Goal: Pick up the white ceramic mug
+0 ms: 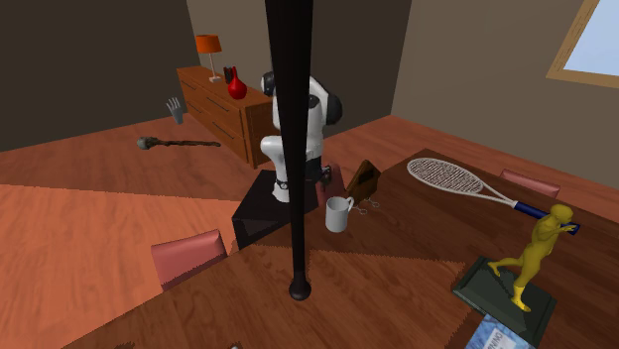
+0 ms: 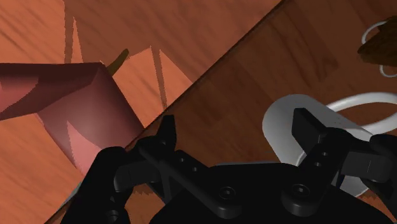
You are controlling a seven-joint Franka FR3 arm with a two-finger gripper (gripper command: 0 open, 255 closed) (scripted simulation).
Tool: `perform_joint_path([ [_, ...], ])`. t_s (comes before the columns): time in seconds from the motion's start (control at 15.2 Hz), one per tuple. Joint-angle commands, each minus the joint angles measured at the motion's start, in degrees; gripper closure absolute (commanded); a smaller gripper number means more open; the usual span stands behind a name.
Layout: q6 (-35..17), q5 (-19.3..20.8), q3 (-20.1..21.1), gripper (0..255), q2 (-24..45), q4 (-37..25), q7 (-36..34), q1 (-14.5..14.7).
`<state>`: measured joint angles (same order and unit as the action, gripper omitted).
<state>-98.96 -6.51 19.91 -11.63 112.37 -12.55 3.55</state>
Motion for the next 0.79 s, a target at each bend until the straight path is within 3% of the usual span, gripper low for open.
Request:
perform_joint_path([
  [0.0, -0.35, 1.31, 1.9, 0, 4.53, -4.16, -2.93, 0.69],
  [0.26, 0.53, 4.74, 4.35, 0, 12.99, -13.06, -7.58, 2.35],
  [0.73, -4.83, 4.77, 4.29, 0, 13.14, -7.83, -7.44, 2.43],
])
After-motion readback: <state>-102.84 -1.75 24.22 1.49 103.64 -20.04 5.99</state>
